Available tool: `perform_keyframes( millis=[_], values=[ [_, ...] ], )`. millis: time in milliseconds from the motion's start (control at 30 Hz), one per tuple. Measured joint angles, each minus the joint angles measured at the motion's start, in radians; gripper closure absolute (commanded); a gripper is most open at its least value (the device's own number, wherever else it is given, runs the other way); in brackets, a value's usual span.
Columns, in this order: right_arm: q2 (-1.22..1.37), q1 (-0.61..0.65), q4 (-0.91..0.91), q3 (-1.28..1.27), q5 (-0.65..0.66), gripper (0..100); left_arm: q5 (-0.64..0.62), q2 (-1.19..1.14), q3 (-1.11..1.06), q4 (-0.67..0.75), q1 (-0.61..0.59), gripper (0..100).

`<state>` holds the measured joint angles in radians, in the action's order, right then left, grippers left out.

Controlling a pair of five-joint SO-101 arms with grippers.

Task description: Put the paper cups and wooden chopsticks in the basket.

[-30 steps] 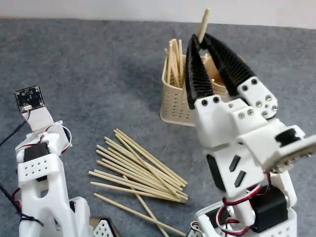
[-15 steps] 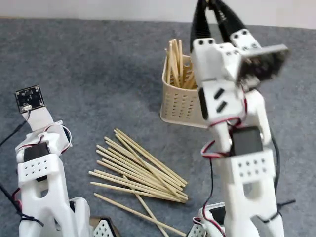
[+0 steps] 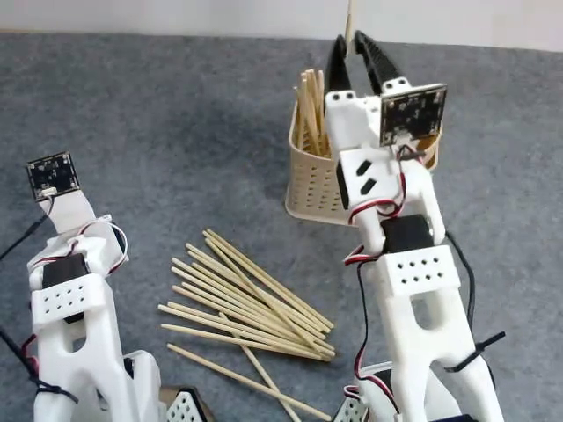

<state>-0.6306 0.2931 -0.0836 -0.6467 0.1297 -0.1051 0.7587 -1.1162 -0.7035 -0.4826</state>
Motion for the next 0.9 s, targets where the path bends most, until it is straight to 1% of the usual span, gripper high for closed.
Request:
perform_keyframes(
  millis=[233, 300, 467, 567, 667, 900],
  values=[
    [0.000, 0.000, 0.000, -0.005, 0.000, 87.1, 0.000, 0.000, 0.000, 0.000, 0.000, 99],
    [-0.020, 0.000, 0.031, -0.005, 0.000, 87.1, 0.000, 0.000, 0.000, 0.000, 0.000, 99],
    [-0.115, 0.000, 0.184, -0.005, 0.000, 87.1, 0.000, 0.000, 0.000, 0.000, 0.000, 99],
    [-0.183, 0.002, 0.244, -0.005, 0.000, 87.1, 0.000, 0.000, 0.000, 0.000, 0.000, 99],
    [-0.239, 0.029, 0.327, -0.005, 0.000, 87.1, 0.000, 0.000, 0.000, 0.000, 0.000, 99],
    [-0.319, 0.137, 0.582, 0.005, 0.000, 87.1, 0.000, 0.000, 0.000, 0.000, 0.000, 99]
  ],
)
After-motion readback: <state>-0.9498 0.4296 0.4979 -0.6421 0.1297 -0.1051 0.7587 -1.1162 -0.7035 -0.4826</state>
